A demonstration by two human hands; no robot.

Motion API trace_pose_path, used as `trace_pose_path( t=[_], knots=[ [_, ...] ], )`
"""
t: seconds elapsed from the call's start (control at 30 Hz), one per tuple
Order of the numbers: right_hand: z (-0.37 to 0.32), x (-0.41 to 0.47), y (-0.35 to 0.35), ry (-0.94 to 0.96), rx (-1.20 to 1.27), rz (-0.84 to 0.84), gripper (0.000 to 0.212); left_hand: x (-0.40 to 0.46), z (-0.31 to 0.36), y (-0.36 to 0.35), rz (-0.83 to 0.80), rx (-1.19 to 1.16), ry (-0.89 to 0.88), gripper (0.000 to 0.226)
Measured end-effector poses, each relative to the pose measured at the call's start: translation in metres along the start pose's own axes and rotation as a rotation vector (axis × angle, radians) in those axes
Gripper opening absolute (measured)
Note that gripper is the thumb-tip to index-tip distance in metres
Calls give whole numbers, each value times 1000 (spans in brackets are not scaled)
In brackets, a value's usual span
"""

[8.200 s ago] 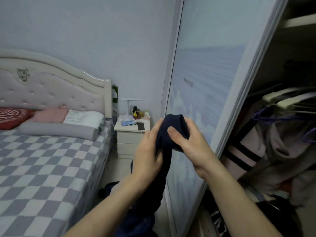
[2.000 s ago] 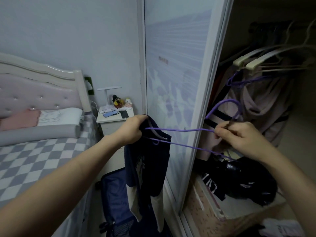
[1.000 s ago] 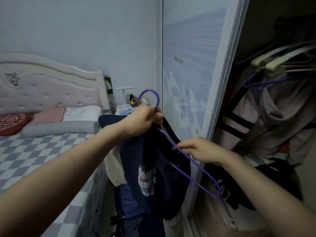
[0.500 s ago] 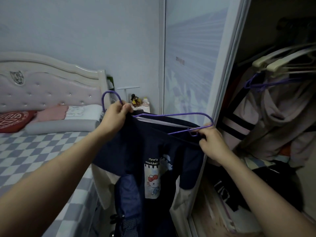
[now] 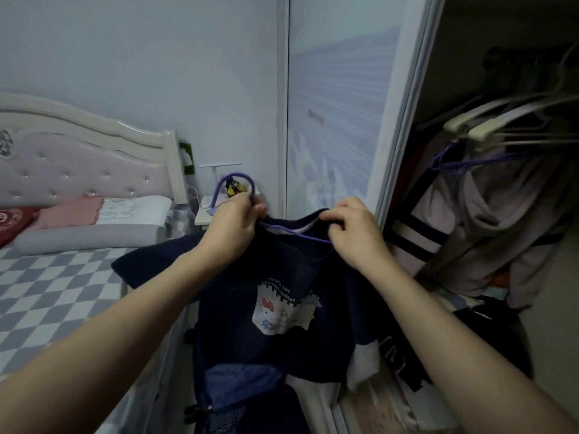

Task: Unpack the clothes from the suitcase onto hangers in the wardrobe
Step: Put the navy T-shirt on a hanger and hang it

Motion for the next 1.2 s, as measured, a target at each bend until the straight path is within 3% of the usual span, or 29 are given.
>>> trace_pose_path(
  t=[0.13,0.2,0.27,0.33,0.47,0.67,0.77,0.87,1.03,1.17,1.2],
  knots=[
    [-8,-5,-4,-55,491,-201,39,6,10,6,36,-56,-36,16],
    [14,-6,0,-80,348,-173,38,7,6,12,56,-69,-35,16],
    [31,-10,-3,-138,178,-220,19,8,3,14,70,-70,-29,16],
    [35,-15,-10,-162,134,-237,14,9,2,12,76,-79,-17,15],
    [23,-17,-20,-13,68,-193,12,14,3,2,22,-51,-26,18],
    [17,-9,1,64,37,167,7,8,-18,-3,-216,-12,-107,36],
    [25,-4,23,14,60,261,13,-6,-54,10,-163,-24,-56,5],
    [35,-3,35,-71,94,251,21,-15,-82,23,-111,-27,14,16],
    [29,5,28,-25,-102,59,2,-14,-71,32,32,2,-14,7],
    [27,7,50,2,-41,185,4,-4,-75,46,14,129,-107,6],
    [28,8,50,-3,-81,148,4,-2,-82,47,-8,201,-81,6]
  ],
)
Point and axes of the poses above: each hand's wrist, its own x-axis towards the middle knuckle, its own y-axis out of the back of the hand, z = x × y, the point moved 4 cm from there along x, towards the middle knuckle, and after that the axes turned 3 degrees about x, right-handed, at the moved point
